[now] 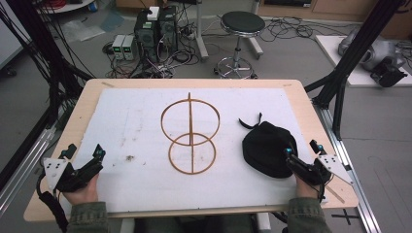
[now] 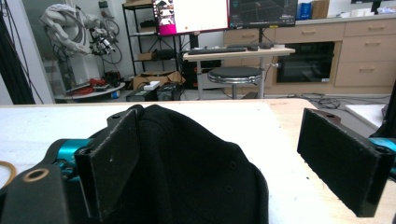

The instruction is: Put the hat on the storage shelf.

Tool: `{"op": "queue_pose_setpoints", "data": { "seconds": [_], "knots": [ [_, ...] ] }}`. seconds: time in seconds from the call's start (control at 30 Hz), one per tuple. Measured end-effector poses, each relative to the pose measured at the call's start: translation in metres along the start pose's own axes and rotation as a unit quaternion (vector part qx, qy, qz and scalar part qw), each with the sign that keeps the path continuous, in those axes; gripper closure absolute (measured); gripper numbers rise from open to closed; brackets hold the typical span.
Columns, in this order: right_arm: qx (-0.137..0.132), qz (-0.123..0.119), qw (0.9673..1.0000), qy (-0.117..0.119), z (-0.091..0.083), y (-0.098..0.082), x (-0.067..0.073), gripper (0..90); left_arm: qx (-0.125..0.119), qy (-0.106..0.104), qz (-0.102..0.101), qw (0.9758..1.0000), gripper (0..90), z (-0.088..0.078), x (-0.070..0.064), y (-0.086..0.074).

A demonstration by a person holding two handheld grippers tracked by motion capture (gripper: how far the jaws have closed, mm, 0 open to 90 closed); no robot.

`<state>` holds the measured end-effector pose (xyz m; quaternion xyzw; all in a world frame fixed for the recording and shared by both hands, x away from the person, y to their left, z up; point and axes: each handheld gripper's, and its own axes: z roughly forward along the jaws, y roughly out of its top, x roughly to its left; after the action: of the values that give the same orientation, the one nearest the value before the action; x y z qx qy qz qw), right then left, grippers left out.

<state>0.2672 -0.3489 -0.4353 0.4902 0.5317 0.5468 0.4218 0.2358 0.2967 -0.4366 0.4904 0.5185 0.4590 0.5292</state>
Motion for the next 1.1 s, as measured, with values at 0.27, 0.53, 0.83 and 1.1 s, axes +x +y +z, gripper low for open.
{"op": "queue_pose_setpoints", "data": {
  "seconds": [0.27, 0.53, 0.83, 1.1],
  "knots": [
    [-0.002, 0.001, 1.0000, 0.001, -0.0005, 0.0000, 0.0000, 12.5, -0.002, 0.002, -0.003, 1.0000, 16.2, -0.0008, 0.0008, 0.0003],
    [-0.002, 0.005, 1.0000, -0.001, -0.0006, -0.0001, 0.0002, 12.4, -0.002, 0.002, -0.003, 1.0000, 16.2, -0.0010, 0.0009, 0.0004],
    [0.001, 0.009, 1.0000, 0.002, 0.0001, -0.0002, 0.0009, 12.4, -0.005, 0.001, -0.002, 1.0000, 16.5, -0.0010, 0.0000, 0.0005],
    [0.008, -0.004, 0.9999, 0.011, 0.0020, 0.0004, 0.0039, 12.4, -0.002, -0.003, -0.003, 1.0000, 16.5, 0.0001, -0.0003, 0.0001]
  ]
}}
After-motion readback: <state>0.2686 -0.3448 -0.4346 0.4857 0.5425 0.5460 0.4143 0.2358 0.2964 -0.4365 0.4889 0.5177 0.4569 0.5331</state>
